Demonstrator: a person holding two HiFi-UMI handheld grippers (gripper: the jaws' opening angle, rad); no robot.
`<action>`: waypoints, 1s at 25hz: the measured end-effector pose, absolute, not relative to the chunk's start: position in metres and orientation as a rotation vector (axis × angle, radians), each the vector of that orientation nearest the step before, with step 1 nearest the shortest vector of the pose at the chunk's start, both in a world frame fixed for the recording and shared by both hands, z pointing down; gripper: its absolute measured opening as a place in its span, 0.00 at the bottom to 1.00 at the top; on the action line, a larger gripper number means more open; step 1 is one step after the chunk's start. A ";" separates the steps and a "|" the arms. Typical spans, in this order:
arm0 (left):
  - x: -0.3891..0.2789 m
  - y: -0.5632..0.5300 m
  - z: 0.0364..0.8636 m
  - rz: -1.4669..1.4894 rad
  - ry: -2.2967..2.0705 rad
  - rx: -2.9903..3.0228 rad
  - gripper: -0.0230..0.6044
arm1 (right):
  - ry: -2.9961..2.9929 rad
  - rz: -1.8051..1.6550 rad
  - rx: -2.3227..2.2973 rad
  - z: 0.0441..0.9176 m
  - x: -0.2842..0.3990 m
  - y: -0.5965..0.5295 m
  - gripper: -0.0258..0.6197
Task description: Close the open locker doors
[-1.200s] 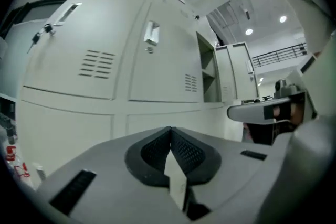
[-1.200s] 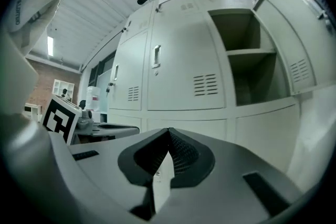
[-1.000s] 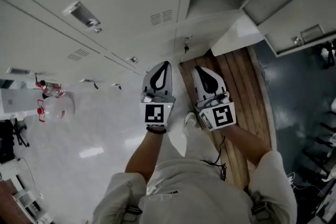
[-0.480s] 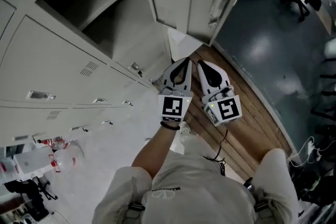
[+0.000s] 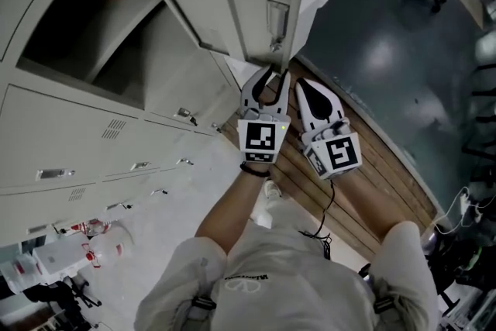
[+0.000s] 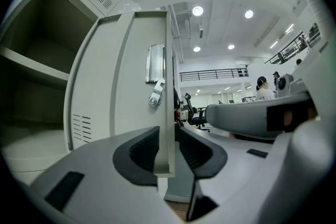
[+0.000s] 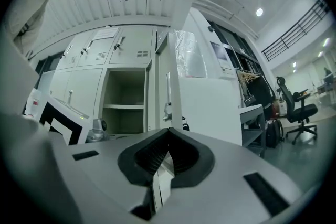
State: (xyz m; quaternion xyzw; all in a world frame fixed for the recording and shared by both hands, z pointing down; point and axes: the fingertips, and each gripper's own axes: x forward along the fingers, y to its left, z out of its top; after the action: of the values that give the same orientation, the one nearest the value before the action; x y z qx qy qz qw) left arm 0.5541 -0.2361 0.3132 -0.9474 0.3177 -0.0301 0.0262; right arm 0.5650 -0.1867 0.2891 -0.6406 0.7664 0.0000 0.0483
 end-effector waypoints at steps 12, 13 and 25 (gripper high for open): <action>0.569 -0.246 0.313 -0.126 1.040 -2.907 0.12 | 2.340 0.070 -1.909 0.266 0.582 -0.176 0.06; 0.562 -0.240 0.313 -0.114 1.015 -2.920 0.12 | 2.353 0.068 -1.858 0.259 0.580 -0.173 0.06; 0.405 -0.191 0.306 -0.054 0.851 -2.985 0.14 | 2.750 0.114 -1.057 0.193 0.446 -0.179 0.14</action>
State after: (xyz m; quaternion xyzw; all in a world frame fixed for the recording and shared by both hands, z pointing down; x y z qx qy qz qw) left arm 0.4050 -0.1911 0.3061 -0.9614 0.2739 -0.0173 0.0184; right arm 0.4458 -0.1793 0.1925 -0.3568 0.9284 0.0386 0.0965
